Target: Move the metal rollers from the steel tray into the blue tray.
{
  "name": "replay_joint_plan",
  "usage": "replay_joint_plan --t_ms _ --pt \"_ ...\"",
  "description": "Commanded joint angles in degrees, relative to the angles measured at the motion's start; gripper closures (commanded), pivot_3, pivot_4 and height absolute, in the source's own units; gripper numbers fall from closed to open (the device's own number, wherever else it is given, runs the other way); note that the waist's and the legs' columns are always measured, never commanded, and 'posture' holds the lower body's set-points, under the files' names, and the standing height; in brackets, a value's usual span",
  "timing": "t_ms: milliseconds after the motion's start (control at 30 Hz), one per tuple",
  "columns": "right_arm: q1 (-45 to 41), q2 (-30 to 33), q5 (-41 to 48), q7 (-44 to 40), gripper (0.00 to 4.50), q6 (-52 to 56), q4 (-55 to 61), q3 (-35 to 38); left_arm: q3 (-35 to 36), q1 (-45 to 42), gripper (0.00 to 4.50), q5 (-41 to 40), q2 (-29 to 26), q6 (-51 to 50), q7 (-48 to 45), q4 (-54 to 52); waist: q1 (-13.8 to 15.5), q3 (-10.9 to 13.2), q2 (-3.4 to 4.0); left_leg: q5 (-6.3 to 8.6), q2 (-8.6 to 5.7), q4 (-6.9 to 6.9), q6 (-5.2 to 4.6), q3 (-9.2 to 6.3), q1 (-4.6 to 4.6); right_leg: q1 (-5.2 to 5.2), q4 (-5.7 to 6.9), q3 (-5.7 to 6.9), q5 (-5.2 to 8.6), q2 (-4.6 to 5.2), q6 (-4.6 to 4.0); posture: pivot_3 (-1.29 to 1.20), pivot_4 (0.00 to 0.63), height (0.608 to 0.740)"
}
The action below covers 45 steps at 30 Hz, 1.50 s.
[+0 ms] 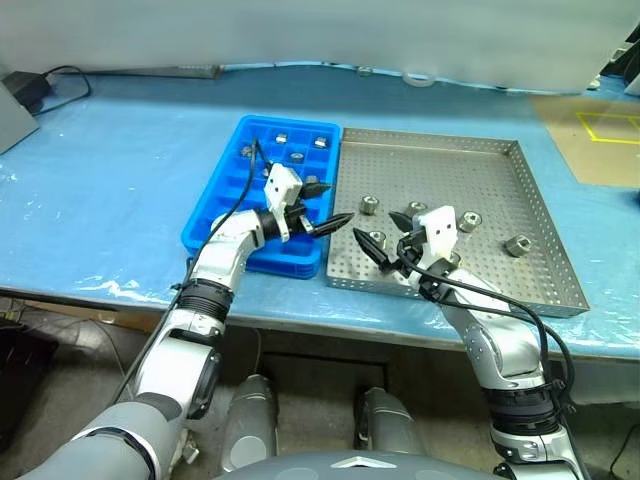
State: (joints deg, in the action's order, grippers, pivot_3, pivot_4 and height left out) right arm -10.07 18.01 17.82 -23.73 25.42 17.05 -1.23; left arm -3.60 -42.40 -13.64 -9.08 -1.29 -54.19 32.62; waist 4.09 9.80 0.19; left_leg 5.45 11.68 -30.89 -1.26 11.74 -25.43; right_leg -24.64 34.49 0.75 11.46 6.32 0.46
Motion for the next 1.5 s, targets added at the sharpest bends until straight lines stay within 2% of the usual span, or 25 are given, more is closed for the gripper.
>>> replay_joint_plan --t_ms 33,167,300,767,900,1000,1100,1267,1333,1433,1500 --pt "0.13 0.71 -0.26 0.48 0.05 -0.93 1.68 2.07 -0.7 -0.5 0.0 1.29 -1.36 2.14 -0.92 -1.12 -0.04 0.0 -0.01 0.0 0.01 -0.01 0.0 0.0 0.01 0.0 0.0 -0.01 0.0 0.0 0.01 -0.11 0.15 0.74" --pt "1.0 0.18 1.0 -0.11 0.05 0.17 4.02 1.6 0.96 -2.37 0.0 0.17 -1.86 2.27 -0.93 0.76 -0.09 0.0 -0.01 0.0 0.04 -0.01 0.01 0.0 0.05 -0.01 0.03 -0.01 0.16 -0.02 0.28 -0.12 0.15 0.74" --pt "1.17 0.28 1.41 -0.18 0.05 0.7 4.54 2.33 1.06 -2.44 0.0 -0.57 -2.08 1.8 -2.28 -0.06 -0.09 0.0 -0.01 0.0 0.02 0.0 0.0 0.01 0.03 -0.01 0.0 -0.02 0.01 -0.02 0.02 -0.12 0.15 0.74" --pt "-1.59 3.9 2.3 -0.36 0.05 0.74 3.15 8.36 -0.9 -6.92 0.0 2.16 -2.11 1.59 -3.66 3.58 -0.03 0.01 -0.01 0.0 0.02 0.0 0.0 0.02 0.02 -0.02 0.01 -0.02 0.0 -0.01 0.01 -0.13 0.15 0.74" --pt "-0.88 3.34 3.0 0.85 0.05 1.05 4.72 9.69 -3.68 -14.66 0.0 6.3 -1.06 0.04 -4.78 16.17 0.05 0.01 -0.02 0.0 0.0 -0.03 0.0 0.02 0.02 -0.01 0.02 -0.02 0.02 0.0 0.04 -0.16 0.15 0.74" --pt "0.74 3.62 2.17 2.24 0.05 1.27 6.06 10.07 -4.92 -21.43 0.0 9.53 0.71 3.52 -4.44 25.92 0.0 0.02 -0.04 0.0 -0.02 -0.07 0.0 0.03 0.02 -0.01 0.02 -0.08 0.1 0.0 0.18 -0.21 0.15 0.74" --pt "2.56 3.53 2.22 3.58 0.05 1.64 7.94 10.61 -6.04 -26.54 0.0 13.15 2.74 6.99 -2.08 33.69 -0.09 0.02 -0.04 0.03 -0.03 -0.07 -0.04 0.03 -0.01 -0.02 -0.02 -0.07 0.01 0.01 0.03 -0.23 0.15 0.74" --pt "5.63 3.76 0.65 5.12 0.05 1.84 10.55 9.4 -6.83 -29.87 0.0 18.2 6.33 8.25 5.22 41.04 -0.56 0.02 -0.04 0.09 -0.02 -0.07 -0.13 0.05 -0.03 -0.02 -0.1 -0.07 0.01 0.0 0.04 -0.29 0.15 0.74" --pt "6.4 3.33 0.69 5.86 0.05 2.07 11.59 9.4 -6.14 -30.49 0.0 19.19 7.48 7.66 9.9 42.5 -0.96 0.02 -0.05 0.09 -0.02 -0.07 -0.14 0.05 -0.04 -0.02 -0.1 -0.07 0.02 0.0 0.04 -0.32 0.15 0.74" --pt "7.67 2.79 0.76 7.01 0.05 2.49 13.27 9.48 -7.15 -30.76 0.0 22.95 8.82 8.05 22.27 43.94 -1.7 0.03 -0.05 0.1 -0.02 -0.14 -0.15 0.04 -0.05 0.0 -0.09 -0.05 0.04 0.01 0.08 -0.34 0.15 0.74" --pt "8.51 2.77 0.59 7.42 0.05 2.77 14.01 9.55 -5.04 -31.25 0.0 22.21 10.1 6.6 25.81 44.43 -1.87 0.03 -0.06 0.1 -0.02 -0.2 -0.16 0.04 -0.05 0.02 -0.1 -0.06 0.23 0.01 0.41 -0.35 0.15 0.74"
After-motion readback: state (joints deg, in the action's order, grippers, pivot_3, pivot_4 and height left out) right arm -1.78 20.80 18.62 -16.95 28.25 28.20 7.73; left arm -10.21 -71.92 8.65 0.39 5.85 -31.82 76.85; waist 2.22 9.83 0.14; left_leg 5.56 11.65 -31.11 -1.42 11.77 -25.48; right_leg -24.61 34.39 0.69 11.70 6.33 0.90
